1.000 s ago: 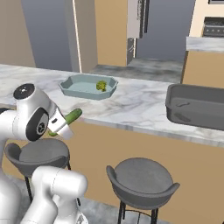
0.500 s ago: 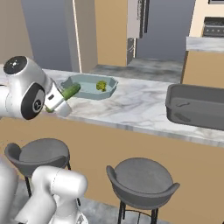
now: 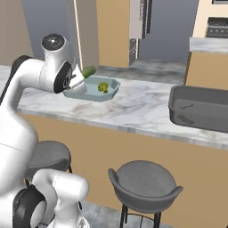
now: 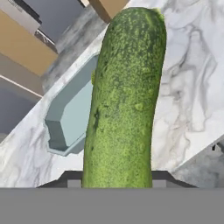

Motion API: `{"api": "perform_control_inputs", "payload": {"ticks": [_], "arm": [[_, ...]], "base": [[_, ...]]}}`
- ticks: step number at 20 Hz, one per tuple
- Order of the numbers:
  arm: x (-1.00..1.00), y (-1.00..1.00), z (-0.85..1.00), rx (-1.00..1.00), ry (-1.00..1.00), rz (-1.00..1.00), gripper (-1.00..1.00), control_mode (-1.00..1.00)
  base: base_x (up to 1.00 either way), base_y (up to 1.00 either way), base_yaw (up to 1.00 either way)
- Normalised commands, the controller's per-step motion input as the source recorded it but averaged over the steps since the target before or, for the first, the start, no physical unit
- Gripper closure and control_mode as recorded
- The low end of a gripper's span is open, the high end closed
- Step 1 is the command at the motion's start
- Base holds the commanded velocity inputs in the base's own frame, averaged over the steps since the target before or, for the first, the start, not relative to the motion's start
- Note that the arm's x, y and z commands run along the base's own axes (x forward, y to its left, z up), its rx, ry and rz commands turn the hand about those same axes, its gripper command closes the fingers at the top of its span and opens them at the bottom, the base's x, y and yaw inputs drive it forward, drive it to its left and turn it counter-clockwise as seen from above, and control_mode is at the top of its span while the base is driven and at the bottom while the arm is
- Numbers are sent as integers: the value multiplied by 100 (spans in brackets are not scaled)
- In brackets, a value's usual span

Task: Place the cold items (broccoli and cucumber) from the fridge in one tupperware on the dining counter. Place the warm items (kebab skewer and hot dog) in the stove area in another tupperware.

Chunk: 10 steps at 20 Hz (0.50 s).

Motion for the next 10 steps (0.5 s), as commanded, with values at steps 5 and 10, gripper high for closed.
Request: {"api": "perform_control_inputs", "payload": {"ticks": [5, 10], "arm": [[100, 26, 0, 0, 25, -5, 100, -100], [100, 25, -1, 0, 37, -4, 100, -100]], "base": [[0, 0, 0], [0, 0, 0]]}}
